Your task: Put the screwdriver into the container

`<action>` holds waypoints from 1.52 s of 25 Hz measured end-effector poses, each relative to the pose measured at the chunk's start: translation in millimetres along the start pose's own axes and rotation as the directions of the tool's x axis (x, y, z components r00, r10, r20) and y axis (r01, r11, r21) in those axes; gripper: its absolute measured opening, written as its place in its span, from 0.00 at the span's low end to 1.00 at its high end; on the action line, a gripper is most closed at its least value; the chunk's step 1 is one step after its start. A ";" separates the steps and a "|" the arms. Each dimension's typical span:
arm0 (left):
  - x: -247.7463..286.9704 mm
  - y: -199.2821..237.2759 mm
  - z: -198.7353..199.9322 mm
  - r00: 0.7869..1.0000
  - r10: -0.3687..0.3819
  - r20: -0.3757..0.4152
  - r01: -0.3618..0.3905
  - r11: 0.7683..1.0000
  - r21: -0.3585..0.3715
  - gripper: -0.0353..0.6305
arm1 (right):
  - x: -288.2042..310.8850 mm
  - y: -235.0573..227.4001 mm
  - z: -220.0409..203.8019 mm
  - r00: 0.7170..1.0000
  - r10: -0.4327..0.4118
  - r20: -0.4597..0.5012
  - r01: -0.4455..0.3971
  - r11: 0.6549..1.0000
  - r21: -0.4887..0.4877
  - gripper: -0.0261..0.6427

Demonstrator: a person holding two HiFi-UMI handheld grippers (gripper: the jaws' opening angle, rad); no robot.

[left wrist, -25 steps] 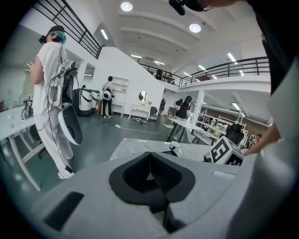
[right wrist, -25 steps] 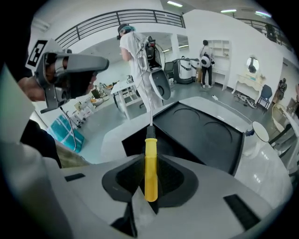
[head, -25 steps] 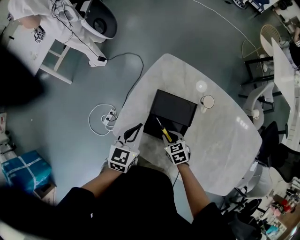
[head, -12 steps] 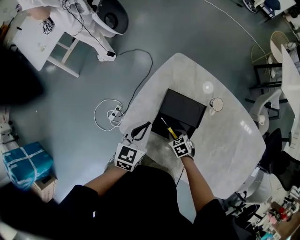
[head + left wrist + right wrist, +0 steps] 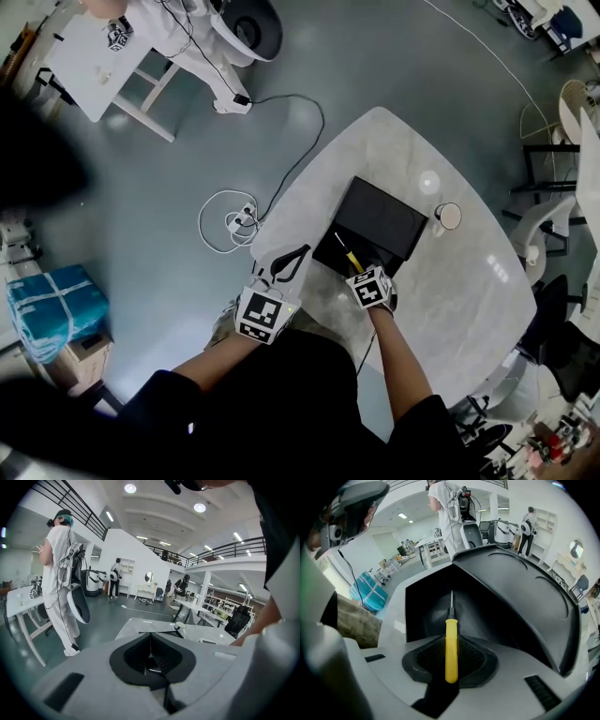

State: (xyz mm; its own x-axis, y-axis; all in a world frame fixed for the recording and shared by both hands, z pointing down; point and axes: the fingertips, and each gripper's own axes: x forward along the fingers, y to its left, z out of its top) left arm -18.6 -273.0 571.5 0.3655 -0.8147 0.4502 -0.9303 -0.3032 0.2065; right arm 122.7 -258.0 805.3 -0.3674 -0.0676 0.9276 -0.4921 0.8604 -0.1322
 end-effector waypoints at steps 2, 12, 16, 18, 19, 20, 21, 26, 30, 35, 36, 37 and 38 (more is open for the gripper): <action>-2.4 -0.4 -0.9 1.000 0.006 -0.001 -0.006 1.000 0.005 0.08 | 1.8 0.2 0.7 1.000 -0.001 -0.004 0.001 1.000 -0.005 0.15; -5.4 -4.9 5.4 1.000 0.004 0.020 -0.005 0.999 0.053 0.08 | 4.0 1.8 6.2 0.999 0.003 0.032 -0.004 1.000 0.012 0.17; -8.3 -7.3 13.4 0.999 -0.007 0.032 0.004 0.994 0.107 0.08 | -5.1 4.7 12.4 0.997 0.016 0.074 -0.020 0.998 0.052 0.25; -7.8 -7.8 17.3 0.999 -0.014 0.040 0.009 0.993 0.117 0.08 | -13.6 5.6 12.8 0.996 0.012 0.093 -0.018 0.997 0.069 0.25; -7.6 -7.7 19.3 0.999 -0.018 0.044 0.012 0.993 0.119 0.08 | -18.2 5.6 12.4 0.995 0.008 0.101 -0.015 0.997 0.075 0.25; -7.7 -7.2 21.1 0.999 -0.022 0.049 0.016 0.992 0.122 0.08 | -22.7 5.6 12.2 0.994 0.001 0.109 -0.010 0.997 0.083 0.25; -8.1 -6.3 22.7 0.998 -0.026 0.053 0.019 0.992 0.123 0.08 | -27.6 5.6 12.7 0.993 -0.008 0.118 -0.003 0.996 0.093 0.25; -17.6 -6.7 27.5 0.996 -0.062 0.071 0.053 0.990 0.128 0.08 | -62.5 5.5 19.0 0.976 -0.083 0.202 0.045 0.981 0.186 0.25; -34.0 -9.8 29.0 0.991 -0.101 0.089 0.090 0.989 0.114 0.08 | -108.2 8.0 33.6 0.922 -0.202 0.331 0.109 0.954 0.280 0.25; -68.2 -16.2 35.6 0.980 -0.154 0.125 0.148 0.987 0.056 0.08 | -182.3 30.4 50.9 0.797 -0.350 0.491 0.134 0.897 0.422 0.25; -77.0 -17.8 39.2 0.977 -0.163 0.140 0.158 0.986 0.047 0.08 | -198.6 37.3 53.1 0.767 -0.382 0.515 0.135 0.881 0.453 0.25; -87.1 -20.0 44.2 0.972 -0.173 0.161 0.168 0.985 0.043 0.08 | -214.8 45.3 54.1 0.736 -0.415 0.535 0.138 0.866 0.481 0.25; -98.7 -22.6 50.4 0.965 -0.182 0.188 0.178 0.983 0.039 0.08 | -230.6 54.4 54.0 0.707 -0.446 0.548 0.144 0.850 0.506 0.23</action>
State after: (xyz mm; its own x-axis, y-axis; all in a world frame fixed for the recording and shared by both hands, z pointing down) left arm -35.2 -210.7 478.6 0.5161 -0.8241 0.2333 -0.8509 -0.4624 0.2491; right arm 138.1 -222.8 565.4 -0.4730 -0.7088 0.5234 -0.8708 0.4665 -0.1552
